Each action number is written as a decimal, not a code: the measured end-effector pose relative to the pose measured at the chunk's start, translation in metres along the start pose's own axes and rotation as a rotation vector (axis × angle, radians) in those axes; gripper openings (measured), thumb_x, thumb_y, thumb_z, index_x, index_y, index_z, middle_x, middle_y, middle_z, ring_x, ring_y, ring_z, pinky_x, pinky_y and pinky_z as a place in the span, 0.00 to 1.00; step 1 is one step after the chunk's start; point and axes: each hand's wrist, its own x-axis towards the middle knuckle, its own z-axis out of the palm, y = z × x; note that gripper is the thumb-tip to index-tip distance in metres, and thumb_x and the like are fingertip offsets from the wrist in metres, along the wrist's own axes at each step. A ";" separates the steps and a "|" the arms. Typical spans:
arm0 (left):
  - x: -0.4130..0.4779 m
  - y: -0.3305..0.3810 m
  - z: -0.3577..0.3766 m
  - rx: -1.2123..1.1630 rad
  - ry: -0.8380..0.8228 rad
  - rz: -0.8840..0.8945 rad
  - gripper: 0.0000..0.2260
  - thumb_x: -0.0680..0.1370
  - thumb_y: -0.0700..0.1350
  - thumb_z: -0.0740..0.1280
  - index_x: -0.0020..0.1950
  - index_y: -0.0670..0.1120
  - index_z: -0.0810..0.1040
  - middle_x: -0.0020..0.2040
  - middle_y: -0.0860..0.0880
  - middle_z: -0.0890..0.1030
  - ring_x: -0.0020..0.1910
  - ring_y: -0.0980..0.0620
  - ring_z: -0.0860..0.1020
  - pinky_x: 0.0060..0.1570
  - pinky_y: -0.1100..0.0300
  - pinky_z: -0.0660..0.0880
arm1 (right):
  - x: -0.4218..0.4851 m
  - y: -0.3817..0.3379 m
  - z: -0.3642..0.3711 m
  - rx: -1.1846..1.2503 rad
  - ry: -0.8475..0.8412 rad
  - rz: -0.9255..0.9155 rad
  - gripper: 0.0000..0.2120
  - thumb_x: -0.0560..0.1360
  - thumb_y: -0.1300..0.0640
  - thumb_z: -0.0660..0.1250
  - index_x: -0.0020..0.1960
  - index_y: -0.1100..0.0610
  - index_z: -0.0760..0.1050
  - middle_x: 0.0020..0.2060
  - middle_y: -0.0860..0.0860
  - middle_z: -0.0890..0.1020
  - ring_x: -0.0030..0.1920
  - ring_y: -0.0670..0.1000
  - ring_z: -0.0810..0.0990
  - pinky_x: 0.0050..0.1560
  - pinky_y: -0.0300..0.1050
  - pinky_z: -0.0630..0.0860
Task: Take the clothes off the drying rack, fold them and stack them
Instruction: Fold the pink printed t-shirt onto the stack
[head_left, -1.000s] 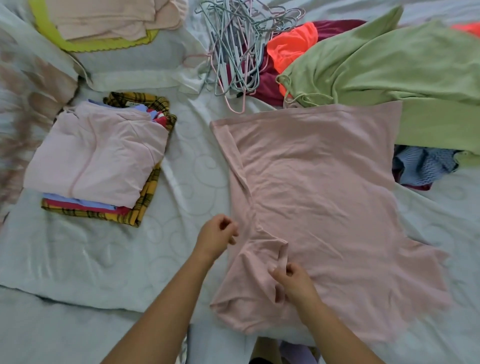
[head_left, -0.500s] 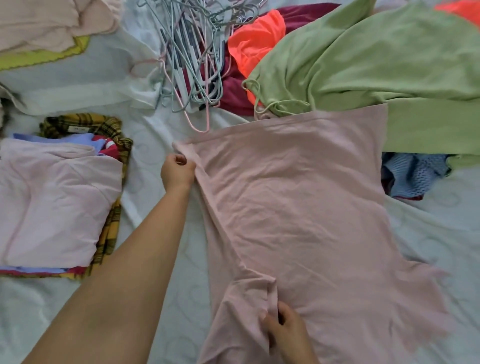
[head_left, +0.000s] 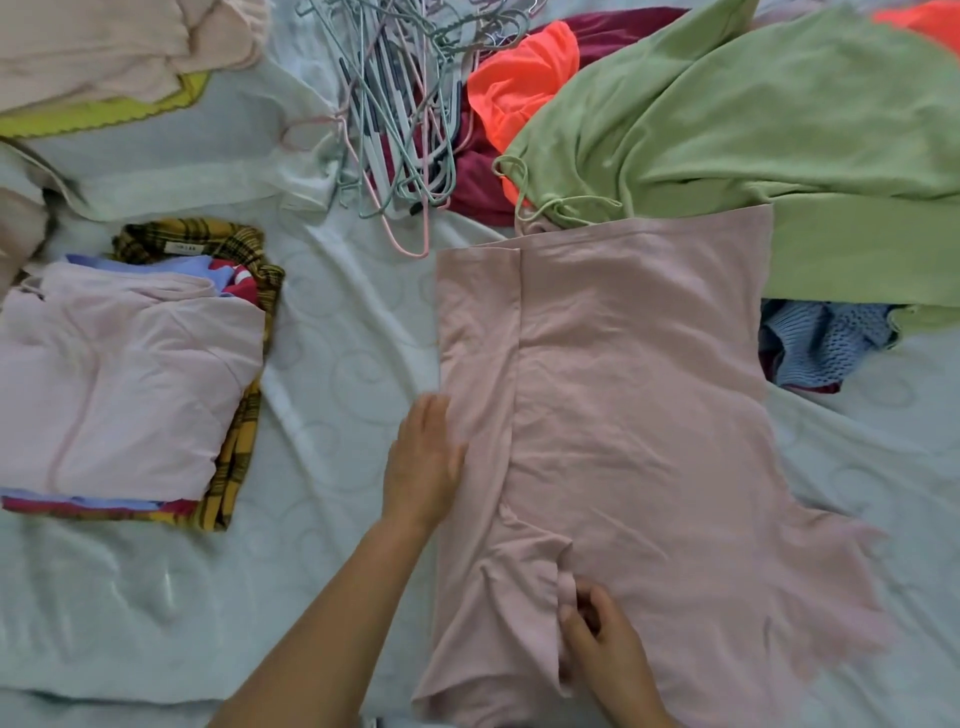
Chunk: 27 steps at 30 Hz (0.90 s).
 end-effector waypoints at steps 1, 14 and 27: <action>-0.027 -0.012 0.008 -0.084 0.017 -0.069 0.27 0.73 0.55 0.58 0.65 0.36 0.70 0.61 0.37 0.72 0.59 0.39 0.72 0.59 0.47 0.71 | -0.002 0.001 0.000 -0.005 -0.023 0.005 0.12 0.72 0.59 0.70 0.45 0.41 0.74 0.38 0.45 0.83 0.37 0.39 0.79 0.43 0.36 0.73; -0.194 -0.034 0.071 -0.406 -0.166 -0.625 0.12 0.72 0.47 0.72 0.38 0.50 0.68 0.33 0.52 0.72 0.32 0.53 0.71 0.32 0.64 0.64 | -0.013 0.013 -0.014 -0.139 0.126 -0.139 0.07 0.74 0.60 0.67 0.45 0.53 0.68 0.35 0.45 0.75 0.40 0.53 0.75 0.39 0.43 0.65; -0.199 0.020 0.094 0.014 -0.237 0.223 0.32 0.61 0.60 0.66 0.64 0.52 0.70 0.58 0.53 0.67 0.52 0.54 0.73 0.51 0.66 0.73 | 0.000 0.031 -0.156 -0.140 0.803 -0.196 0.18 0.68 0.62 0.66 0.55 0.68 0.73 0.54 0.65 0.74 0.56 0.64 0.71 0.57 0.60 0.69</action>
